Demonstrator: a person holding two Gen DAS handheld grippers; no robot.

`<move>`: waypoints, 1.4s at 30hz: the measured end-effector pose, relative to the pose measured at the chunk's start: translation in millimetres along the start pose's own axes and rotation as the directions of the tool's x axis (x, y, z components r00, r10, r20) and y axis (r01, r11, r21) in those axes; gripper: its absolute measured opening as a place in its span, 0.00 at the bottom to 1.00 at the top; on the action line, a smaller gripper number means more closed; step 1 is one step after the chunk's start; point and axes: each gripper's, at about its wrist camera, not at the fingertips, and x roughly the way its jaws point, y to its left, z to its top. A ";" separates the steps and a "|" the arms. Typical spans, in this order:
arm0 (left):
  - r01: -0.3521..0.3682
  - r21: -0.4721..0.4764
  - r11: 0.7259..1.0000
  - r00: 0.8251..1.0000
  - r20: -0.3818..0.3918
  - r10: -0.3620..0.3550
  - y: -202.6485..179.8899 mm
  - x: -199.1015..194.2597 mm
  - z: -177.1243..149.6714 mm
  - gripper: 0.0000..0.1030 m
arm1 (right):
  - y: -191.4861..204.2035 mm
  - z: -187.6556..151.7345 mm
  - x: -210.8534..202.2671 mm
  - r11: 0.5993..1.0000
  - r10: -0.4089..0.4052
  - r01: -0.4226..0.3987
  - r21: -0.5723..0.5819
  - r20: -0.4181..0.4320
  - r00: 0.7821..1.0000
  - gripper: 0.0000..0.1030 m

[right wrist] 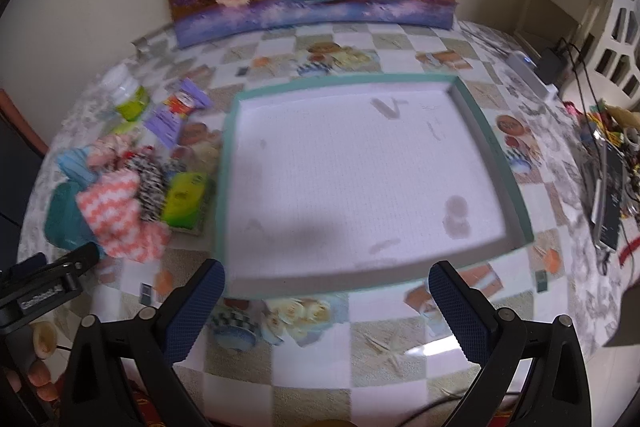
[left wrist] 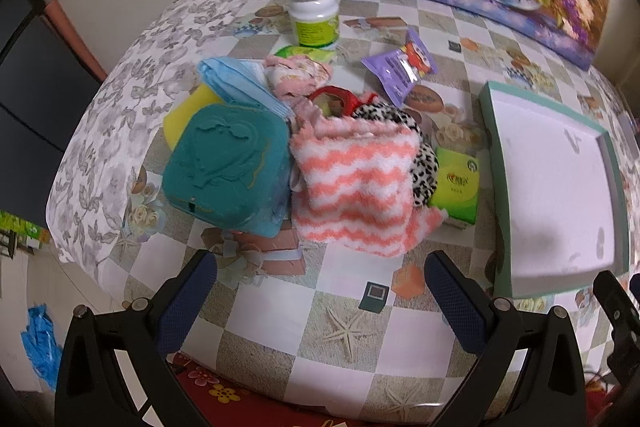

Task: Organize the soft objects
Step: 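Grasp the pink-white striped towel with the left gripper and lift it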

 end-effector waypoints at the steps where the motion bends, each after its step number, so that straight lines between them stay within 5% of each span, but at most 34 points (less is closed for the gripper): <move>1: 0.000 -0.013 1.000 1.000 0.002 0.000 2.5 -0.4 1.4 1.00 | 2.3 1.4 -0.8 0.999 0.036 -0.036 0.003 0.006 0.999 1.00; 9: 0.011 -0.137 0.991 1.000 -0.003 -0.011 22.1 3.3 14.2 1.00 | 35.1 14.1 14.6 0.989 0.145 -0.146 -0.035 -0.027 0.989 1.00; 14: 0.048 -0.106 0.993 0.996 -0.074 -0.056 3.9 20.5 19.8 1.00 | 33.2 22.1 26.0 0.995 0.099 -0.100 -0.020 -0.049 0.994 1.00; 21: 0.013 -0.073 0.997 0.992 -0.125 -0.022 -17.0 42.7 23.5 0.95 | 24.2 23.8 30.6 0.997 0.079 -0.079 0.008 -0.067 0.995 1.00; 27: 0.023 -0.042 0.999 0.987 -0.158 -0.030 -29.4 63.1 27.2 0.68 | 29.2 22.4 30.3 0.997 0.070 -0.071 -0.011 -0.064 0.995 1.00; 32: 0.037 -0.041 0.998 0.980 -0.196 -0.044 -29.6 75.7 25.4 0.25 | 31.7 22.1 28.8 0.997 0.065 -0.066 -0.027 -0.057 0.996 1.00; 35: 0.081 -0.062 0.995 0.978 -0.186 -0.092 -25.9 72.2 25.8 0.10 | 30.5 22.1 29.0 0.997 0.070 -0.071 -0.022 -0.060 0.996 1.00; 42: 0.167 -0.067 0.984 0.977 -0.124 -0.174 -17.6 44.2 28.5 0.07 | 28.6 23.3 25.3 0.996 0.086 -0.086 -0.011 -0.043 0.995 1.00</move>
